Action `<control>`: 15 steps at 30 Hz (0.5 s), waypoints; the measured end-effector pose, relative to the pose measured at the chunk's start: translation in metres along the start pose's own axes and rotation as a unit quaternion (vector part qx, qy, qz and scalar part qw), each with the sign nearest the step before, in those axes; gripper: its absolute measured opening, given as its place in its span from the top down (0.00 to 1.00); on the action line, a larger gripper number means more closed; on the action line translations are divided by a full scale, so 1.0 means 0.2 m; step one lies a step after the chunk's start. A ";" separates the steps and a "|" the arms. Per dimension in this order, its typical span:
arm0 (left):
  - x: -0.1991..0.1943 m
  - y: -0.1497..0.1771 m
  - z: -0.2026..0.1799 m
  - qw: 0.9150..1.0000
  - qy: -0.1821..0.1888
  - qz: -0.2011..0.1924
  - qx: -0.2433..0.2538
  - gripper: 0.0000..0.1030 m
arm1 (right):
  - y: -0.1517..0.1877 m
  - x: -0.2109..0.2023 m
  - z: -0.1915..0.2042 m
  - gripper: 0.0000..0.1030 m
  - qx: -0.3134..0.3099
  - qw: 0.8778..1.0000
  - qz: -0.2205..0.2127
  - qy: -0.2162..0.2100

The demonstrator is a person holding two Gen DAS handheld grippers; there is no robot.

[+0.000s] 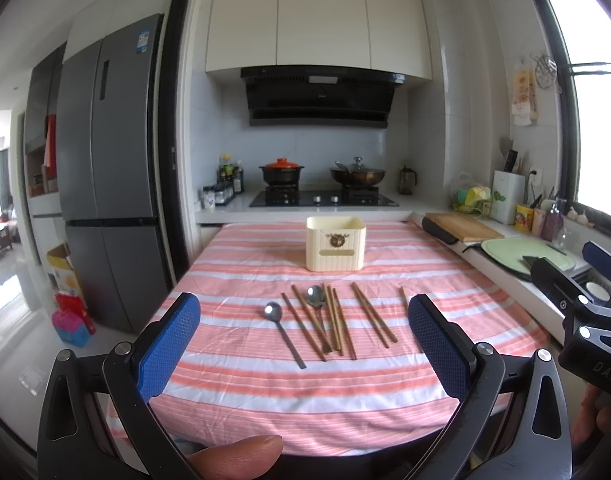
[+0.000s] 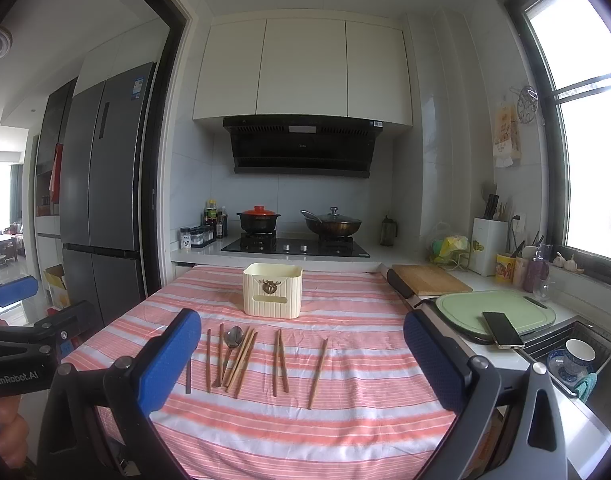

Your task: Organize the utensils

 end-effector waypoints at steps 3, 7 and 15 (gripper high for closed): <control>0.00 0.00 0.00 1.000 0.001 0.001 0.000 0.00 | 0.00 0.00 0.00 0.00 -0.001 1.000 0.001 0.000; 0.01 0.00 -0.01 1.000 0.001 0.000 0.000 0.00 | 0.00 0.00 0.00 0.00 0.000 1.000 0.001 0.000; 0.03 0.01 0.01 1.000 -0.005 -0.002 -0.004 0.00 | 0.00 0.00 0.00 0.00 0.001 1.000 0.002 0.001</control>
Point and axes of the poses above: each gripper's, at about its wrist camera, not at the fingertips, and x roughly the way its jaws point, z to its left, y to its underside, the point moved 2 cm from there along x, roughly the way its jaws point, and after that the axes turned 4 degrees about x, right-handed, at the moved point
